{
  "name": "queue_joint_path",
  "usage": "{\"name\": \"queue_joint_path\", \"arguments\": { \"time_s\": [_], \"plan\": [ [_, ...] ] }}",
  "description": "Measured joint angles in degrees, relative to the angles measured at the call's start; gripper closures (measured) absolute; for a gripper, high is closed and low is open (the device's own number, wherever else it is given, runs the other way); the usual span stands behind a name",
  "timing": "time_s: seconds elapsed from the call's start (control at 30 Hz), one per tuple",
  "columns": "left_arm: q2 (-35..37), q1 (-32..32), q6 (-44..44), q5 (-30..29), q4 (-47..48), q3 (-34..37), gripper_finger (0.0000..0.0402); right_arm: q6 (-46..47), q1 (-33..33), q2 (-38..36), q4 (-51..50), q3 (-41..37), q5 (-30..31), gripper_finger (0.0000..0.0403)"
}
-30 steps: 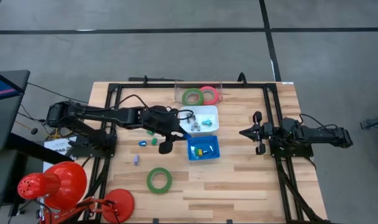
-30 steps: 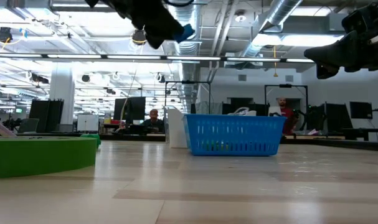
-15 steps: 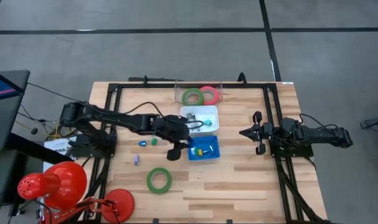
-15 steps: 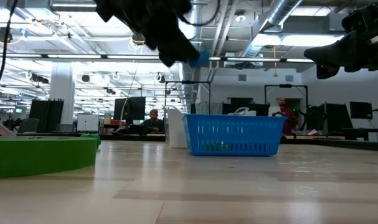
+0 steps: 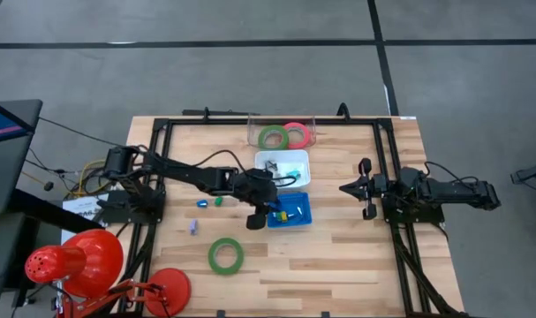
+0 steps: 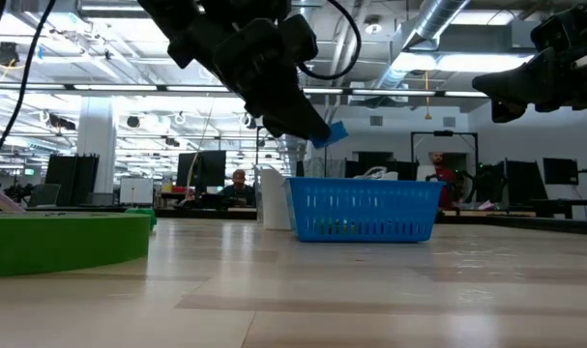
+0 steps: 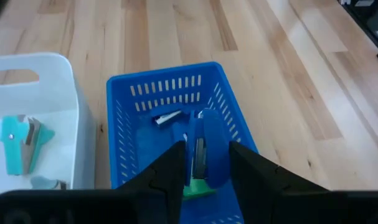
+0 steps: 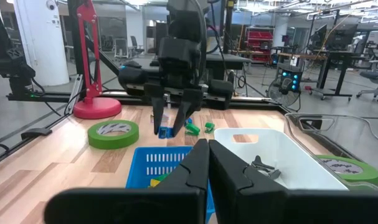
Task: Pick and place Stapler, Stapler remover, tape
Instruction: Put the right blue stapler into the blue bin, then put the top green stapler into the blue bin
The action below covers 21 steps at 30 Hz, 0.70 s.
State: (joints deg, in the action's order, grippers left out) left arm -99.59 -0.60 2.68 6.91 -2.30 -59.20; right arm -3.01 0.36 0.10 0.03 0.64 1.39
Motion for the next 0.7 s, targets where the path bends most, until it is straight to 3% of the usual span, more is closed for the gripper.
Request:
{"name": "queue_joint_path", "arguments": {
  "time_s": [0.17, 0.47, 0.7],
  "plan": [
    [0.0, 0.0, 0.0, 0.0, -0.7, 0.0, 0.0262, 0.0, 0.0, 0.0, 0.0, 0.0, 0.0, 0.0402],
    [0.0, 0.4, -3.2, 0.0, -0.4, 0.0, 0.0162, 0.0, 0.0, 0.0, 0.0, 0.0, 0.0, 0.0402],
    [1.7, 1.2, -3.6, 0.0, 2.4, 0.1, 0.0143, 0.0, 0.0, 0.0, 0.0, 0.0, 0.0, 0.0402]
  ]
}}
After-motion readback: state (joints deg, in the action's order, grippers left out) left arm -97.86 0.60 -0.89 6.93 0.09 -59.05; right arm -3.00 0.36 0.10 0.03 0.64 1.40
